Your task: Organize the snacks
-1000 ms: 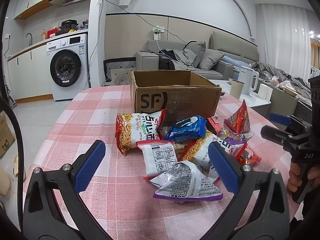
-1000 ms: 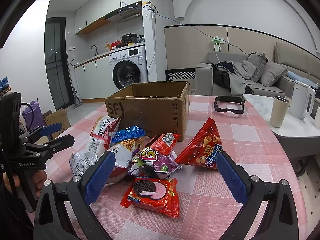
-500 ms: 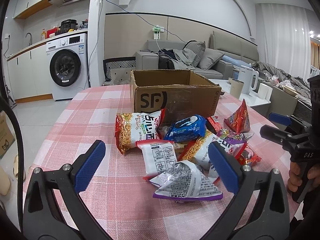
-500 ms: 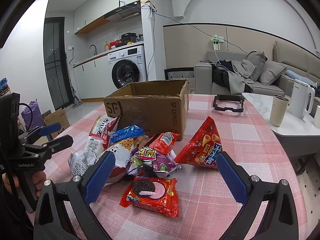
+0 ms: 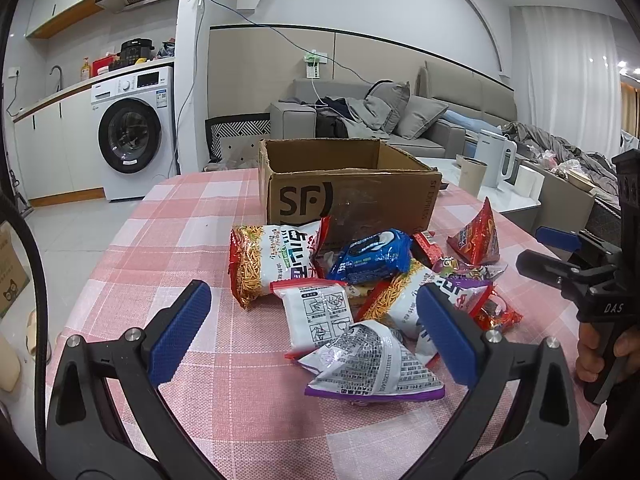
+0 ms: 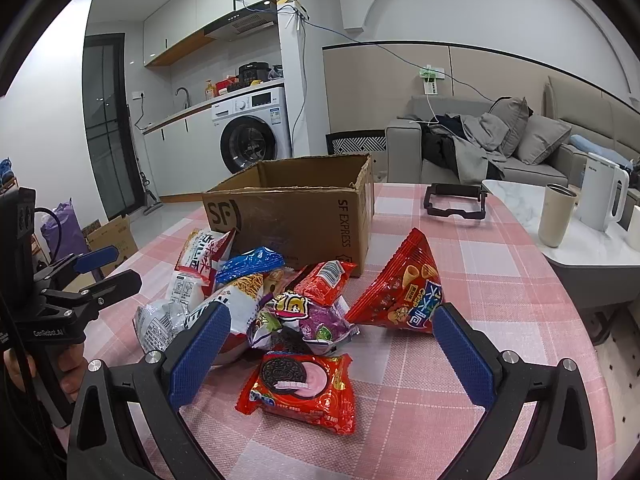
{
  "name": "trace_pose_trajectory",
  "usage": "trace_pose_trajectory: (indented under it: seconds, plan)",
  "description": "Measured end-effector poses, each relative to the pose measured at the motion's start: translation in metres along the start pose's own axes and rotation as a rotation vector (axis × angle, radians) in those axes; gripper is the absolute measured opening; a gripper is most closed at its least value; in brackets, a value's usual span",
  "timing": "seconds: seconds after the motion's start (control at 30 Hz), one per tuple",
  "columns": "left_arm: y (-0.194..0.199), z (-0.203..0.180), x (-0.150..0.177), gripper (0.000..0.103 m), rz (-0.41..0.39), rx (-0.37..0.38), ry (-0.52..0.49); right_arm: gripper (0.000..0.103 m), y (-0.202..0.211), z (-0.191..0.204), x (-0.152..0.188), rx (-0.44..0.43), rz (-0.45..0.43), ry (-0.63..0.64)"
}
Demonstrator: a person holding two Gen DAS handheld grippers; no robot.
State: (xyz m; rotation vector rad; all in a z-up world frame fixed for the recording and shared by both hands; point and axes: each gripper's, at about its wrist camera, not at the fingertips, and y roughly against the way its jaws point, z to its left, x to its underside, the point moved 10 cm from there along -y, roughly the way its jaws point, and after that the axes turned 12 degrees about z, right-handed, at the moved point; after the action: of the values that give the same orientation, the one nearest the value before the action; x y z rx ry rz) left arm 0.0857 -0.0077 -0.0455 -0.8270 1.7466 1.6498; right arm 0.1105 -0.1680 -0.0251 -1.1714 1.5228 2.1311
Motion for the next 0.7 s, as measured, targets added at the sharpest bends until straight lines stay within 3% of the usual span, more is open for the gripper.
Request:
trace_pose_trajectory:
  seconds: [0.7]
  plan:
    - [-0.0063, 0.005, -0.0009, 0.102, 0.026, -0.022, 0.004, 0.103, -0.0077, 0.0015, 0.0, 0.012, 0.031, 0.01]
